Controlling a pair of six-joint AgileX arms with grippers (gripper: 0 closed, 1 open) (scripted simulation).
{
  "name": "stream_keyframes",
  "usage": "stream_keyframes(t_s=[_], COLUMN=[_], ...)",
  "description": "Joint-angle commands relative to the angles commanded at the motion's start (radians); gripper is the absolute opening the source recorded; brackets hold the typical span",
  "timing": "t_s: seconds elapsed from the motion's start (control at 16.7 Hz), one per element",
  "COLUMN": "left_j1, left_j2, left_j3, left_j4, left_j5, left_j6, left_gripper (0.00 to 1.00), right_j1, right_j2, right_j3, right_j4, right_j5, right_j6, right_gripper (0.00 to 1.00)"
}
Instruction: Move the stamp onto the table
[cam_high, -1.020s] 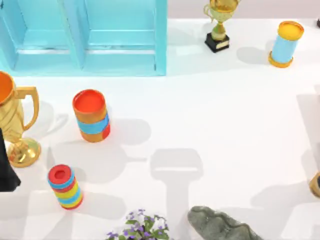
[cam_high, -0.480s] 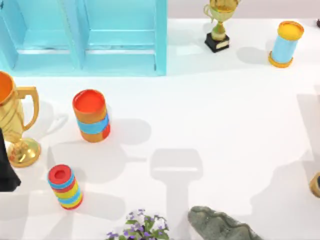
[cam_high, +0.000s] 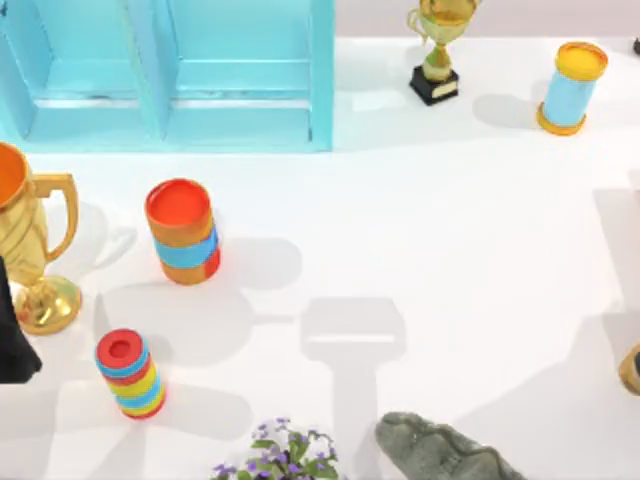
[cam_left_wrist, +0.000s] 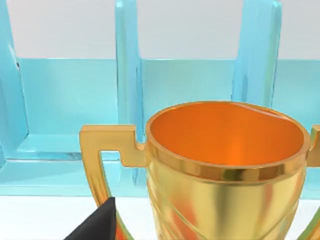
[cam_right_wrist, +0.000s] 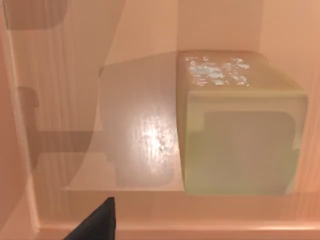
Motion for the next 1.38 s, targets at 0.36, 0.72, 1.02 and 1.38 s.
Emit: stream_keyframes(t_s=[0.36, 0.72, 1.02, 1.38], left_j1=[0.000, 0.000, 0.000, 0.000], left_j2=[0.000, 0.000, 0.000, 0.000], left_j3=[0.000, 0.000, 0.000, 0.000], left_j4=[0.000, 0.000, 0.000, 0.000], left_j5=[0.000, 0.000, 0.000, 0.000], left_j6=[0.000, 0.000, 0.000, 0.000], left_gripper=[1.00, 1.00, 1.00, 1.00], right_j1=[-0.001, -0.001, -0.001, -0.001], right_j2=[0.044, 0.108, 0.110, 0.110], right_j3=[-0.120, -0.282, -0.286, -0.286], right_j4=[0.159, 0.389, 0.393, 0.393], right_j5=[0.000, 0.000, 0.000, 0.000], right_j6=[0.004, 0.004, 0.004, 0.004], right_gripper=[1.00, 1.00, 0.92, 0.47])
